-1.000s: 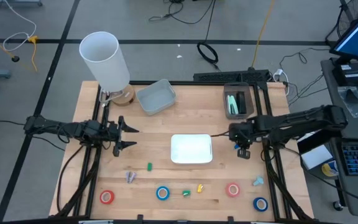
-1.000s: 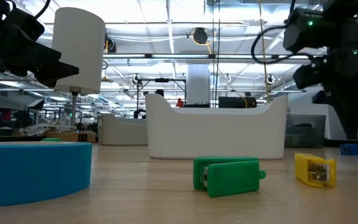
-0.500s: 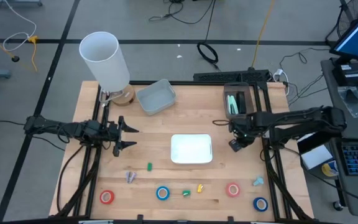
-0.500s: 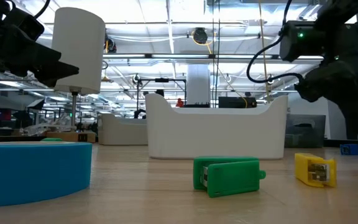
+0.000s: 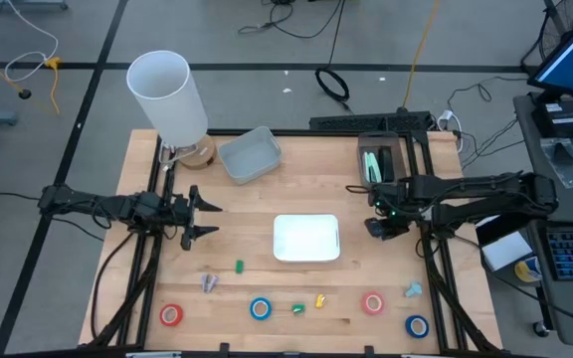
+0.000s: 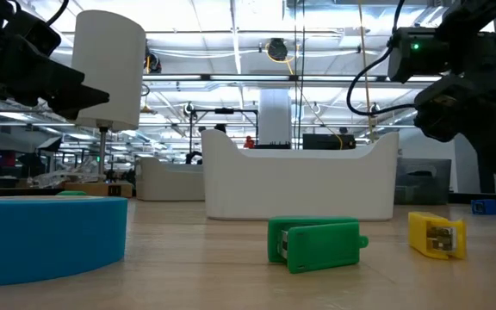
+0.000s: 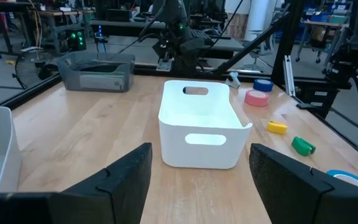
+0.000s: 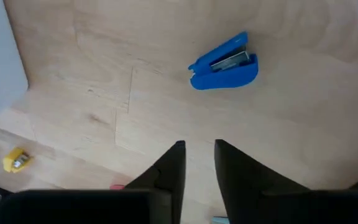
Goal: Pick and place Stapler, Stapler remover, tape
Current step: Put the blue stapler into the black bin
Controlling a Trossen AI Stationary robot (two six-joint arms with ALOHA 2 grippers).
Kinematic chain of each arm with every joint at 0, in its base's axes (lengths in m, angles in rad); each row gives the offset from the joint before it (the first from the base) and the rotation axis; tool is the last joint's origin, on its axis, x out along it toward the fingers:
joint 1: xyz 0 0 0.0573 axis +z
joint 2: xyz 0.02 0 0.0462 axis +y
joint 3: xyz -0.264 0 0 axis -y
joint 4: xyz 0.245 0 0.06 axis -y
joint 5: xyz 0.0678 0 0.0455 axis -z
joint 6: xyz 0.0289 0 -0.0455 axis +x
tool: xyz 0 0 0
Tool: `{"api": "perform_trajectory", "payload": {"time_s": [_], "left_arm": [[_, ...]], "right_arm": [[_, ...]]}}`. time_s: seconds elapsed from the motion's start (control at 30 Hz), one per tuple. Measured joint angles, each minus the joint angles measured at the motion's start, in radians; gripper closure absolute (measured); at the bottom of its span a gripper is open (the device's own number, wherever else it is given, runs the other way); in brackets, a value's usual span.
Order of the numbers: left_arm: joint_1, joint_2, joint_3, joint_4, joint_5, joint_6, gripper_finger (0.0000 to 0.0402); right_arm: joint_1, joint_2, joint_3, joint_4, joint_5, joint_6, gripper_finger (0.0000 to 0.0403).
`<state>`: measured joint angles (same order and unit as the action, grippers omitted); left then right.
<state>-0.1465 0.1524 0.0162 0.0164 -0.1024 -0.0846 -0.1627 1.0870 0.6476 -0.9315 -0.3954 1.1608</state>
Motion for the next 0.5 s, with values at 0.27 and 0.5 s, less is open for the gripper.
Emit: {"api": "perform_trajectory", "payload": {"time_s": [0.27,0.5], "left_arm": [[0.000,0.000,0.000,-0.003,0.036,-0.058,0.0133],[0.000,0.000,0.000,-0.004,0.094,-0.075,0.0133]], "right_arm": [[0.000,0.000,0.000,0.043,0.004,0.125,0.0260],[0.000,0.000,0.000,0.123,0.088,0.315,0.0241]]}}
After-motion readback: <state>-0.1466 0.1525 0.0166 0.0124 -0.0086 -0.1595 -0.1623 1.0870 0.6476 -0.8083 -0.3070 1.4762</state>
